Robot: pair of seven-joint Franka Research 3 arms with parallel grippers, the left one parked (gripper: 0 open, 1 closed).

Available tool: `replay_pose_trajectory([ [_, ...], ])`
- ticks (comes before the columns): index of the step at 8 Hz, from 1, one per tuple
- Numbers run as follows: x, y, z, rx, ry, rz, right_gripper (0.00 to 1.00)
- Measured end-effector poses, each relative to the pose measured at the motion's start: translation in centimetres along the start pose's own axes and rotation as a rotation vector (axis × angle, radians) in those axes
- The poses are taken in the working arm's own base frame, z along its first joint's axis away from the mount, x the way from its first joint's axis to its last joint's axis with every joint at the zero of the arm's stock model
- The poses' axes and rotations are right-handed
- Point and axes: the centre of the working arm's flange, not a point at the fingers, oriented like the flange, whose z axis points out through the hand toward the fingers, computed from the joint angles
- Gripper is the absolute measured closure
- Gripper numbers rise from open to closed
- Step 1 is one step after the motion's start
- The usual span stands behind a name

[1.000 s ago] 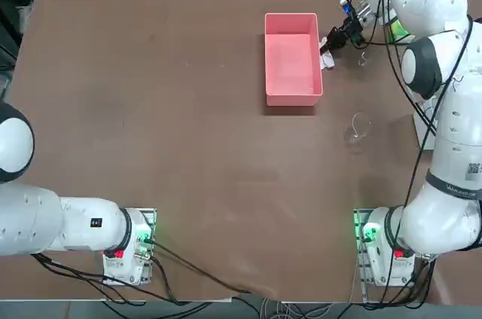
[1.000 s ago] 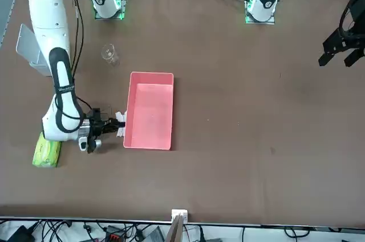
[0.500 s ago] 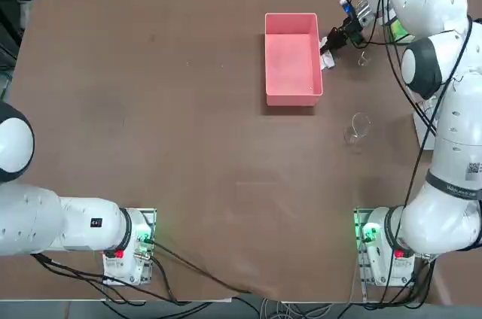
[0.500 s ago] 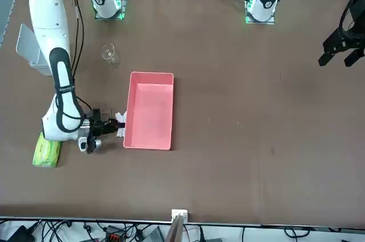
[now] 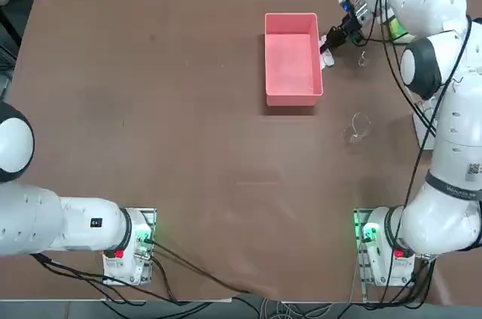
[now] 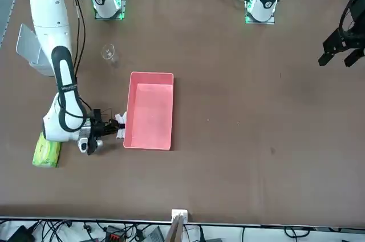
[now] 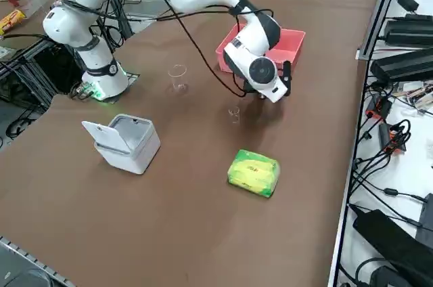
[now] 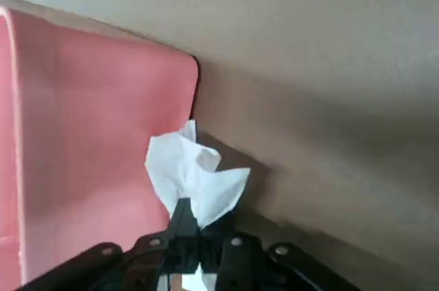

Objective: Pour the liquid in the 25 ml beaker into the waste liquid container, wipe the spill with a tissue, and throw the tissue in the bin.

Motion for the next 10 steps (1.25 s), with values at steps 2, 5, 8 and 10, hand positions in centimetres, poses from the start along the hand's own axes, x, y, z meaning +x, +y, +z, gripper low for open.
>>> replay_pose_trajectory([
  [2, 0.6, -0.5, -0.4, -0.049, 0.003, -0.030, 0.97],
  [5, 1.8, 0.0, -2.3, -0.143, 0.037, -0.066, 0.97],
  [8, 2.6, 0.2, -2.9, -0.185, 0.062, -0.081, 0.97],
  [10, 2.9, -0.4, -2.6, -0.200, 0.065, -0.074, 0.97],
])
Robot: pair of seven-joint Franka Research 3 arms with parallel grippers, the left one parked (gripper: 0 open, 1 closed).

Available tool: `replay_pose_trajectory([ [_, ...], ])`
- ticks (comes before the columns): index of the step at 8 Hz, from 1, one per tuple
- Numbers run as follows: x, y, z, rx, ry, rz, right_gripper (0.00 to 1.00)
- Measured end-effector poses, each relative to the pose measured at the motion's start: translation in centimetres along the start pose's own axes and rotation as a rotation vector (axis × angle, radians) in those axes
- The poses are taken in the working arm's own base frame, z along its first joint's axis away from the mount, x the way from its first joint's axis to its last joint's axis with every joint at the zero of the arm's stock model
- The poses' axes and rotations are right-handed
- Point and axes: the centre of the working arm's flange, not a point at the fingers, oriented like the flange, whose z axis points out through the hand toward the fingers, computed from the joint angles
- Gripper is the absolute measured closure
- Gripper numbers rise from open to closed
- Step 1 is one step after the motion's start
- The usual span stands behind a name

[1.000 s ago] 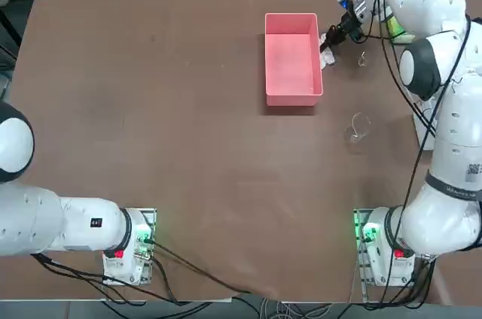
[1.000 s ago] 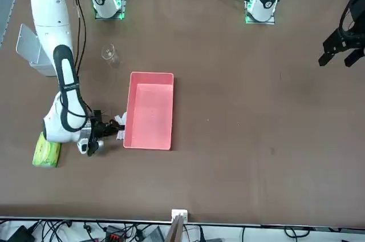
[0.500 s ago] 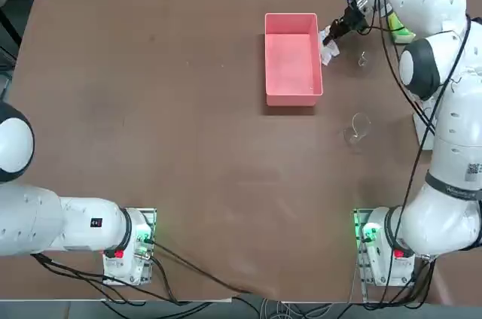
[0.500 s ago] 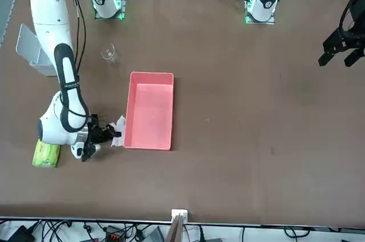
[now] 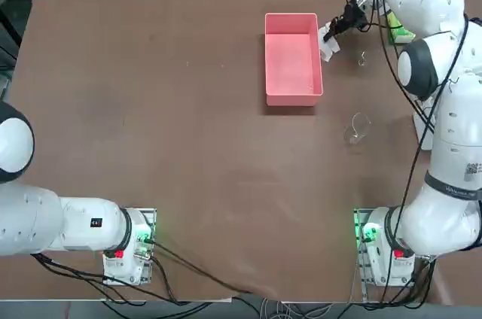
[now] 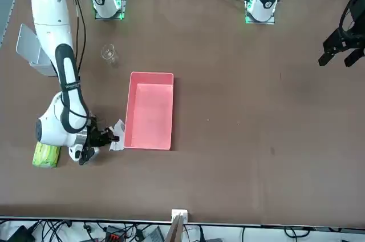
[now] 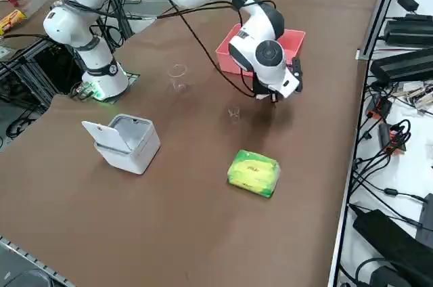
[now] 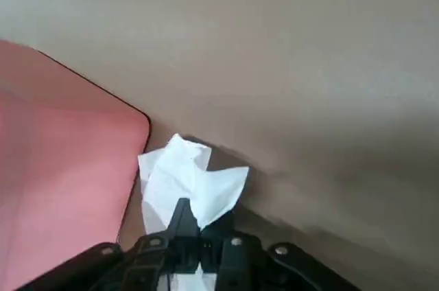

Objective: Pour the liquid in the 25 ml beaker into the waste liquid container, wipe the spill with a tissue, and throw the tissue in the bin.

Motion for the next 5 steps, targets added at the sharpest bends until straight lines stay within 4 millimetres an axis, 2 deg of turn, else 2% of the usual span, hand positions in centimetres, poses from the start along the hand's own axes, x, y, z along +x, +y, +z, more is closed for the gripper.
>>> replay_pose_trajectory([
  [5, 0.28, -1.32, 0.81, -0.013, -0.008, 0.080, 0.97],
])
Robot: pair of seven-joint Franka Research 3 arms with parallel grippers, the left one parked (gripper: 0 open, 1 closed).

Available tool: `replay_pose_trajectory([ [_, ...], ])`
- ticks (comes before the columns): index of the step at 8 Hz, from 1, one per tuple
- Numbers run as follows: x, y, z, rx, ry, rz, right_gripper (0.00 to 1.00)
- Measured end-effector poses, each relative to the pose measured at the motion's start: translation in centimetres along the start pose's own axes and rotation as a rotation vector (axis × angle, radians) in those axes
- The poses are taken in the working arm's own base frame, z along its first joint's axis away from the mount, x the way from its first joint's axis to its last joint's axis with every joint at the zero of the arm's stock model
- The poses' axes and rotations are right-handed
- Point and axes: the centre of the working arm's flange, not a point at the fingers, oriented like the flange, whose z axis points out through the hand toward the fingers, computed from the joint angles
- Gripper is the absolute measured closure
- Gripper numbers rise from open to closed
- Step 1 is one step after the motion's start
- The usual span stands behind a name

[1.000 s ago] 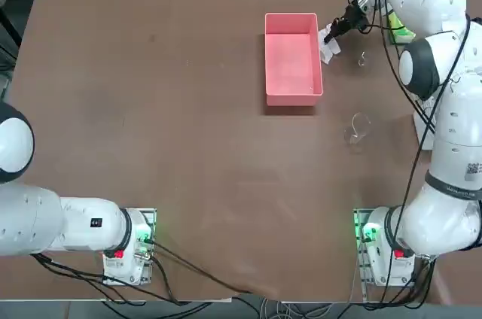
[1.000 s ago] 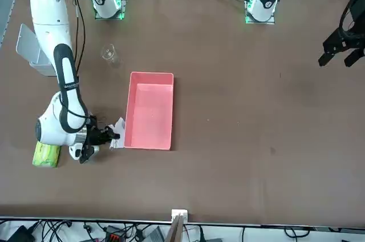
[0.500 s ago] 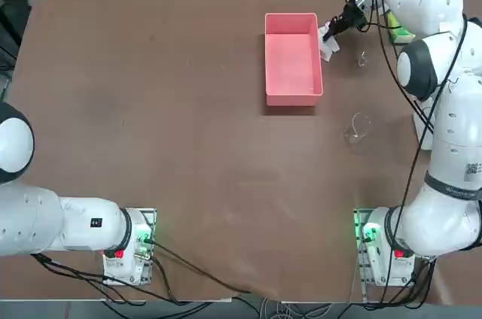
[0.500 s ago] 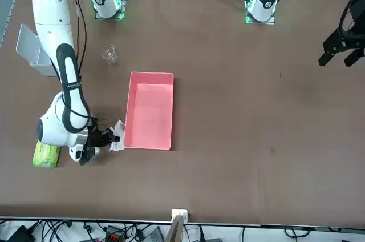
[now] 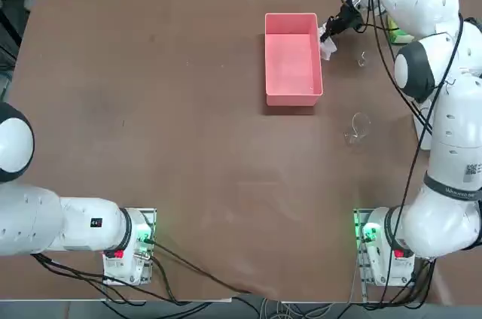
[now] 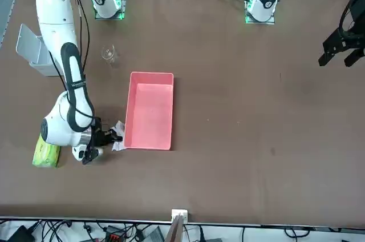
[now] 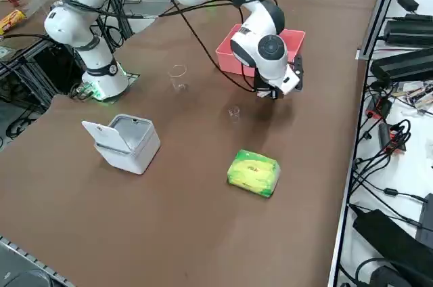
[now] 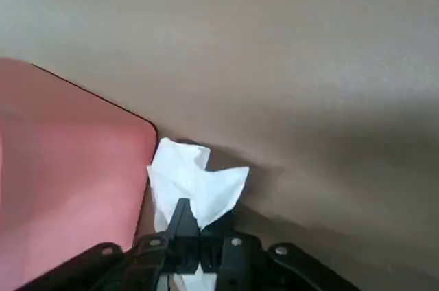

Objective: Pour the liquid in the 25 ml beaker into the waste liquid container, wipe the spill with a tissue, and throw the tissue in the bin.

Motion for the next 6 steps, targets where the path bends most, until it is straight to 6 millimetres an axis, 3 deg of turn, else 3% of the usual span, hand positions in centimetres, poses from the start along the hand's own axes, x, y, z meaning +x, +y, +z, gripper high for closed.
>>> replay_pose_trajectory([
  [6, -2.2, -0.8, 0.4, 0.007, -0.026, 0.045, 0.97],
])
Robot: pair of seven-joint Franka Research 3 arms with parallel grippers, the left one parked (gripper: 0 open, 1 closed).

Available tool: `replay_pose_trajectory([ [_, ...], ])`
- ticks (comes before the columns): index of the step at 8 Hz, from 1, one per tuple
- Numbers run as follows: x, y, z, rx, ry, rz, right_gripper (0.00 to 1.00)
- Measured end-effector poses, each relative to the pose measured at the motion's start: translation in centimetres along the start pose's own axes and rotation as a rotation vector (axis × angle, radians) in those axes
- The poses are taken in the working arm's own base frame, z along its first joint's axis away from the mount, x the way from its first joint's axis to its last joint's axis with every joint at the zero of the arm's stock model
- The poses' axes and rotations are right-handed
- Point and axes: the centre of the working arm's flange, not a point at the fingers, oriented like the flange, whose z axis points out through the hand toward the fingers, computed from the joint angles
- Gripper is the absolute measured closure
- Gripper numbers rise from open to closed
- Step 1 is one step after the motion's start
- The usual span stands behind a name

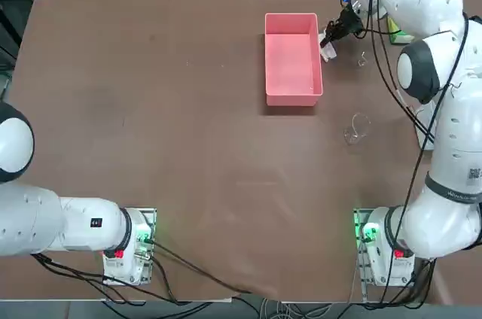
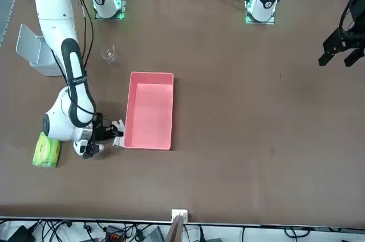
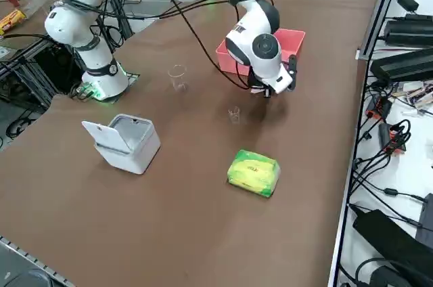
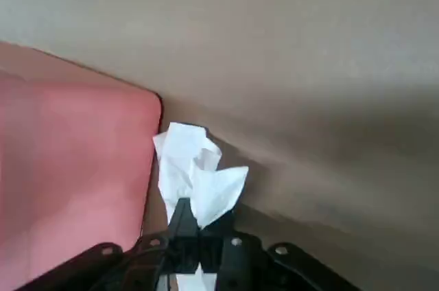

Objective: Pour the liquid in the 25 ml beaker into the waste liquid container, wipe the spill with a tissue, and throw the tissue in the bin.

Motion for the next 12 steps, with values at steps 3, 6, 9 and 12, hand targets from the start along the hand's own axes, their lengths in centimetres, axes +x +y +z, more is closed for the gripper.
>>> replay_pose_trajectory([
  [3, -1.3, -0.5, 0.4, 0.008, -0.021, 0.021, 0.97],
  [6, -2.3, -0.9, 0.7, 0.014, -0.038, 0.040, 0.97],
  [9, -2.7, -1.4, 1.0, 0.014, -0.048, 0.060, 0.97],
  [12, -2.7, -1.8, 1.2, 0.015, -0.055, 0.086, 0.97],
])
